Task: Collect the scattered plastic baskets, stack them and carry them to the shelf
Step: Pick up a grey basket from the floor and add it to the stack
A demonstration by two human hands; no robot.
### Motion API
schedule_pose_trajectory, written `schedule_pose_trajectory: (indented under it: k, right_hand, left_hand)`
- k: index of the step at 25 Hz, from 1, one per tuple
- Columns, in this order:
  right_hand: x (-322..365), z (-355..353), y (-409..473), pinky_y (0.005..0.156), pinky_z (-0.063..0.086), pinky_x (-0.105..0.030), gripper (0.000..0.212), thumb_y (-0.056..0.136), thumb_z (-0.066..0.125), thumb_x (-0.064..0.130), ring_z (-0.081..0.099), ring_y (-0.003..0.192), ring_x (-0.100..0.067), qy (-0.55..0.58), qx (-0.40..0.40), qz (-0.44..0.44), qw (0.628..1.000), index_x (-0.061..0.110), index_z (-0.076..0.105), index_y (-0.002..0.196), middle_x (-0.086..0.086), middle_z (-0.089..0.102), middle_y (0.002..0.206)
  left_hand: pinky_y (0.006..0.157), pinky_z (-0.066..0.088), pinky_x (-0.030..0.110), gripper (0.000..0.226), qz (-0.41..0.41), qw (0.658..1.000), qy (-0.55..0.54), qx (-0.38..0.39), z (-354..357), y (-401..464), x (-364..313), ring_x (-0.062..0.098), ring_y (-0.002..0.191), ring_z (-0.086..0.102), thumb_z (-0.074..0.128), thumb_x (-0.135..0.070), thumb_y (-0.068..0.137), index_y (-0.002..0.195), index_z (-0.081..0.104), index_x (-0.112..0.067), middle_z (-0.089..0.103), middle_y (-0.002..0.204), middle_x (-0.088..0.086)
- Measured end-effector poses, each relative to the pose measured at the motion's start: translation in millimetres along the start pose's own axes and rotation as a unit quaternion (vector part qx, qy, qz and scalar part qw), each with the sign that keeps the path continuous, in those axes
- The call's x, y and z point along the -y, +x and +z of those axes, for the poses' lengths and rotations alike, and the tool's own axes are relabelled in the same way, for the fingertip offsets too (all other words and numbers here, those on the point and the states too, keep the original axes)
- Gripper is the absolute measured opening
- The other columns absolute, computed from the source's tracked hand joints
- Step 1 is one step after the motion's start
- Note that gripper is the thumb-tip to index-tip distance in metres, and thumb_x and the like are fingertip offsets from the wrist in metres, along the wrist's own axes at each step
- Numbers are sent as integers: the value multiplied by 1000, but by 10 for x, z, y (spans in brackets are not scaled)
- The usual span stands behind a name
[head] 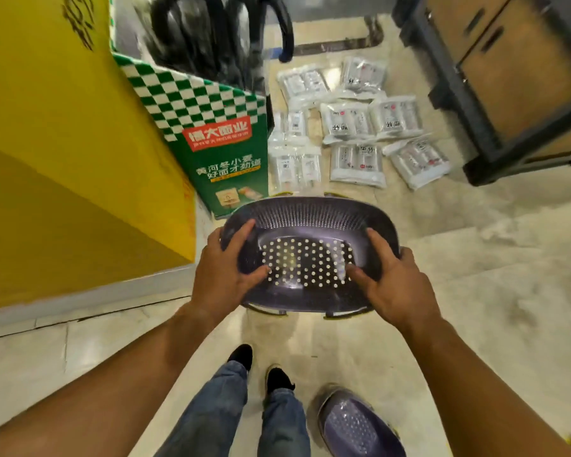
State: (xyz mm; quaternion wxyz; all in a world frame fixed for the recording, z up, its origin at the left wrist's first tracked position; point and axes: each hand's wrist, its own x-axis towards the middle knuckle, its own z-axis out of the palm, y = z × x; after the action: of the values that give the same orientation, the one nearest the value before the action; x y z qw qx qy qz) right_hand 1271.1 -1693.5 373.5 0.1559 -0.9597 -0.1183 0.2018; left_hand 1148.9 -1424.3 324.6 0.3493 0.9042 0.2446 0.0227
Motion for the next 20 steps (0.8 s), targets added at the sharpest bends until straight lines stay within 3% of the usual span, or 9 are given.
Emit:
schedule_pose_trajectory:
  k: [4,6,10,13,20]
  right_hand:
    - [479,-855,-562,87,50,-43,79,82,41,79,61,107,-42,-19,-30,-42,998,53,12,151,-18,45,134]
    - [677,-1048,-668,84,49,-42,79,81,41,80,61,105,-40,-14,-34,-59,998,54,11,150,-16,46,132]
    - [1330,-1267,-797,73,46,-37,80,78,35,84,63,102,-37,-44,-42,-155,986,57,8,148,-14,49,131]
    - [2037,-1152,-984,74,48,-38,80,76,32,87,63,104,-36,-73,-19,-272,959,58,7,147,-14,49,133]
    - [3329,-339,-1642,90,52,-48,79,82,40,81,58,113,-41,-146,77,-410,897,55,8,150,-16,47,138]
  left_hand:
    - [108,39,50,87,-22,998,-37,-52,-874,-381,-600,35,138,33,82,-48,73,148,38,-45,29,156,11]
    - [112,36,51,87,-25,996,-47,-72,-1145,-519,-666,33,141,30,84,-45,72,147,39,-45,26,157,8]
    - [106,42,47,81,-52,978,-70,-192,-1788,-982,-545,30,135,36,82,-47,70,142,43,-48,28,149,2]
    - [98,46,43,79,-122,952,-39,-278,-2238,-1604,-236,30,130,41,80,-53,69,139,44,-50,32,145,2]
    - [99,47,47,80,-285,891,-11,-353,-2673,-2960,590,34,127,45,76,-59,71,144,46,-45,39,145,12]
